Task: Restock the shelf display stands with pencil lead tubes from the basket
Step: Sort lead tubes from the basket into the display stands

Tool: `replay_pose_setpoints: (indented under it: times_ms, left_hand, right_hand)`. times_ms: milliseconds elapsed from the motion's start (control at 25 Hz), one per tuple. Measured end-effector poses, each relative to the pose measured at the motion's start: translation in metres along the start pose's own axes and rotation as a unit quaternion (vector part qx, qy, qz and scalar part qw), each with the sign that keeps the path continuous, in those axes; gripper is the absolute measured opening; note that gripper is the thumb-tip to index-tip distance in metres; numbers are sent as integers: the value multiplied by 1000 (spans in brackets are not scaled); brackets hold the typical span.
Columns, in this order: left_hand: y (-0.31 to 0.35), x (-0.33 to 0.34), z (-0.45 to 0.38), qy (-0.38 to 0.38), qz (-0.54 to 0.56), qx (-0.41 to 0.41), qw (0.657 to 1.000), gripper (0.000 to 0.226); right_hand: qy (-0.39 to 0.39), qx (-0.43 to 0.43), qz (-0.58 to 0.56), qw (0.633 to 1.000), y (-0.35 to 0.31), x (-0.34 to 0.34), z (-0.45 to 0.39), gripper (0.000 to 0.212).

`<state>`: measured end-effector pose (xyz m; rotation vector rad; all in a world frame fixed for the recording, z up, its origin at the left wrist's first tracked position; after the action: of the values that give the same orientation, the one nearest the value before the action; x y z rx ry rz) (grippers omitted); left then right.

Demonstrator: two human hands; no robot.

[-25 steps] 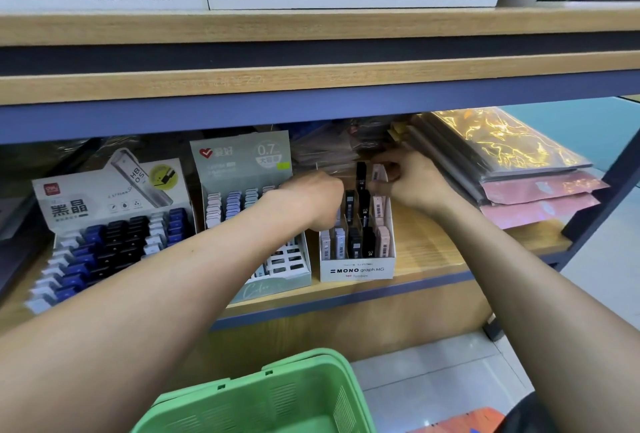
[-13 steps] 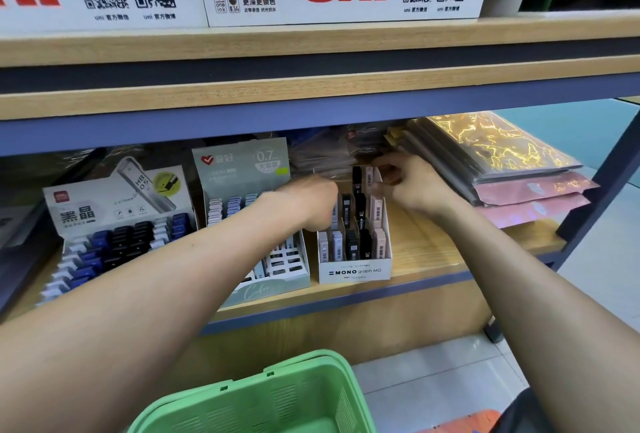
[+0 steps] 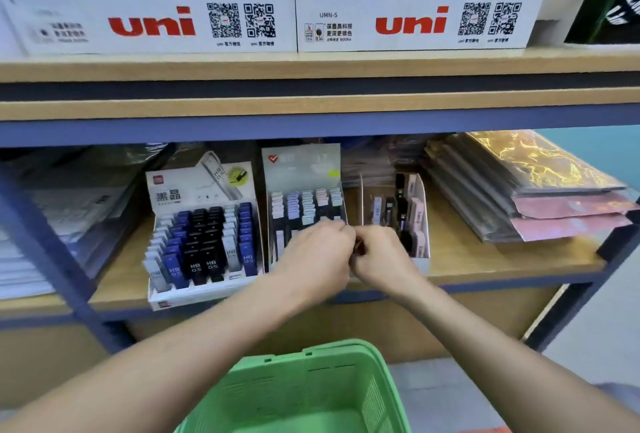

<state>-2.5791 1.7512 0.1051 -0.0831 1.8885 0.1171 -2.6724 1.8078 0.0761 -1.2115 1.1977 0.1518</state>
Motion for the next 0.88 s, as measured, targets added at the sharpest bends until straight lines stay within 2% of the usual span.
replay_pose_setpoints:
  times_ms: [120,280,400,520,640,760,880]
  left_hand:
    - [-20,42,70,-80,5,-83,993,29]
    - [-41,111,147,-215,21,-157,964,22]
    - [-57,162,194,-279,52,-204,937,28]
    - [-70,209,232,-323,108,-246,908,21]
    - [-73,252,261,-373,155,-248,880,26]
    - [-58,296,286,-442,191,-227,847,53]
    - [-38,330,302,-500,186,-170,829,77]
  right_hand:
    - [-146,42,24,988,4,67,25,33]
    - [-267,61,78,959,20,147,56,29]
    - [-319,76,111,938,39,205,76,33]
    - [-337,106,131,926,69,257,95,34]
    - [-390,104,193,894,107,302,119,37]
    - [-459,68,286,838,142,330,146,40]
    - [-504,5,382,774,171,339,174,66]
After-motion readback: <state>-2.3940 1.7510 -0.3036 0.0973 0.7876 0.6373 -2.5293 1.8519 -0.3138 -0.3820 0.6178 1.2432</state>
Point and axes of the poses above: each hand's wrist, its own z-axis away from the middle knuckle, its own x-axis out of the palm, y = z × x, the point moved 5 cm from there along -z, towards the middle knuckle, and after that the axes turned 10 degrees about x, right-handed, at the moved point
